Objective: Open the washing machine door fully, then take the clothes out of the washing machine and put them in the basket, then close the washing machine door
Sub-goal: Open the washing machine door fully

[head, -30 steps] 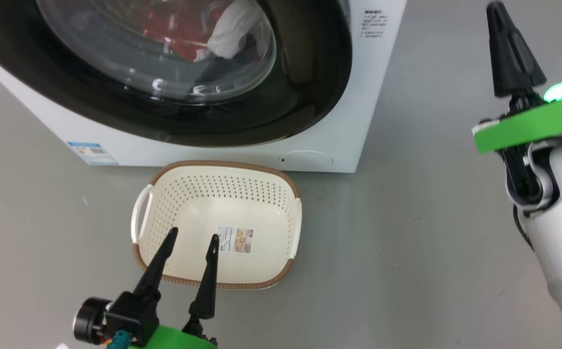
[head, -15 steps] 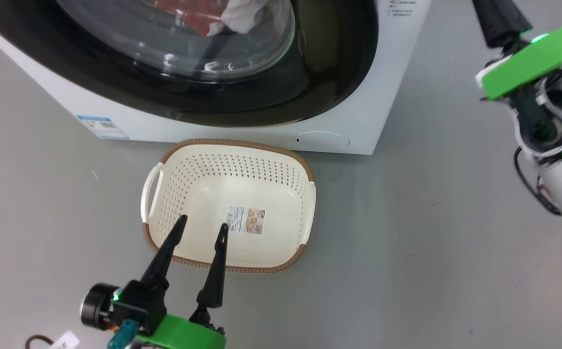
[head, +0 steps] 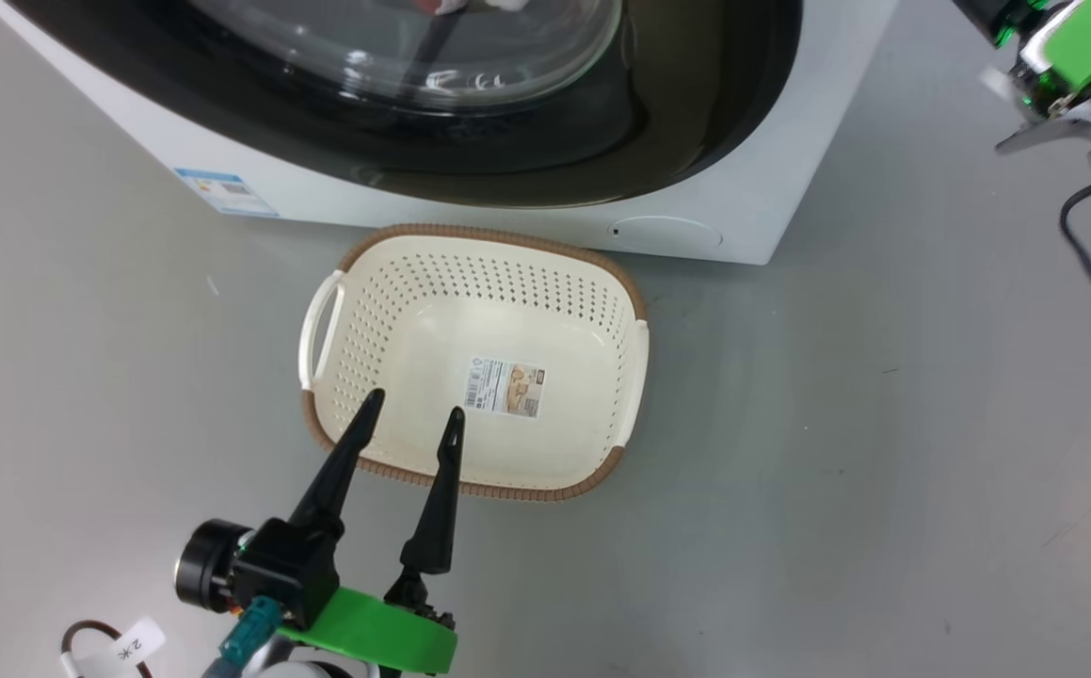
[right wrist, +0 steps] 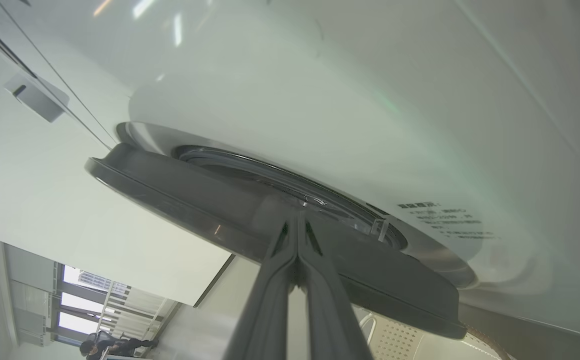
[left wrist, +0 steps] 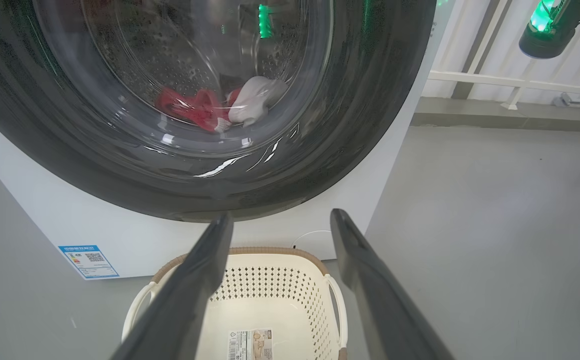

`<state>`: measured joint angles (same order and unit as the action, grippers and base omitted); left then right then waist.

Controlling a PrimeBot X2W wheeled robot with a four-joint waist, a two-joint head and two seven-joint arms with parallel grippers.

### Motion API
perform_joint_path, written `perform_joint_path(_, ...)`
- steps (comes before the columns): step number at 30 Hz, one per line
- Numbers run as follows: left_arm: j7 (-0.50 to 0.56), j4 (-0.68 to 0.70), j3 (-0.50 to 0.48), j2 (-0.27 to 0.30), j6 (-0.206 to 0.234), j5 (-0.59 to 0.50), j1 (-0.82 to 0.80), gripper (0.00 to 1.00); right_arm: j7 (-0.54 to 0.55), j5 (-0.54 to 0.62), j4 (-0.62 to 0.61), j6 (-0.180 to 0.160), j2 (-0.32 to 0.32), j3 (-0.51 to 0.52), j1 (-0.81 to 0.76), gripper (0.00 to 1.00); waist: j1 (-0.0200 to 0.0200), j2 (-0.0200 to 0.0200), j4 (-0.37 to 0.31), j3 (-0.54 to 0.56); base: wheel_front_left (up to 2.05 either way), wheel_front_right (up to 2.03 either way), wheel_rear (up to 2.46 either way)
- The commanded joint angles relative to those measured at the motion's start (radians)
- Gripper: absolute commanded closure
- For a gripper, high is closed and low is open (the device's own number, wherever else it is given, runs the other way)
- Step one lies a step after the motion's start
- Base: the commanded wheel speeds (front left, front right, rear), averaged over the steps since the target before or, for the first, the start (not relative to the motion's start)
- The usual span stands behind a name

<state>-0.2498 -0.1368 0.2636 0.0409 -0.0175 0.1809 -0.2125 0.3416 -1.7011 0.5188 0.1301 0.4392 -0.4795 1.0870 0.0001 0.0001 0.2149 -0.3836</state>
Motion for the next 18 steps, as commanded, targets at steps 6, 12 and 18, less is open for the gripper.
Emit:
perform_joint_path(6, -0.012, 0.025, -0.010, 0.009, 0.014, 0.014, -0.032, 0.00, 0.138, -0.070, 0.039, 0.001, -0.025, 0.070, 0.053, 1.00, -0.0001, -0.0001, 0.025, -0.036, 0.00, 0.00, 0.00)
perform_joint_path(12, -0.012, 0.032, 0.006, 0.009, 0.021, 0.023, -0.049, 0.00, 0.248, -0.097, 0.093, 0.001, -0.051, 0.105, 0.097, 1.00, -0.0001, -0.0001, 0.037, -0.066, 0.00, 0.00, 0.00)
perform_joint_path(18, -0.012, 0.037, 0.023, 0.009, 0.029, 0.031, -0.063, 0.00, 0.303, -0.080, 0.132, 0.001, -0.069, 0.121, 0.124, 1.00, -0.0001, -0.0001, 0.047, -0.083, 0.00, 0.00, 0.00)
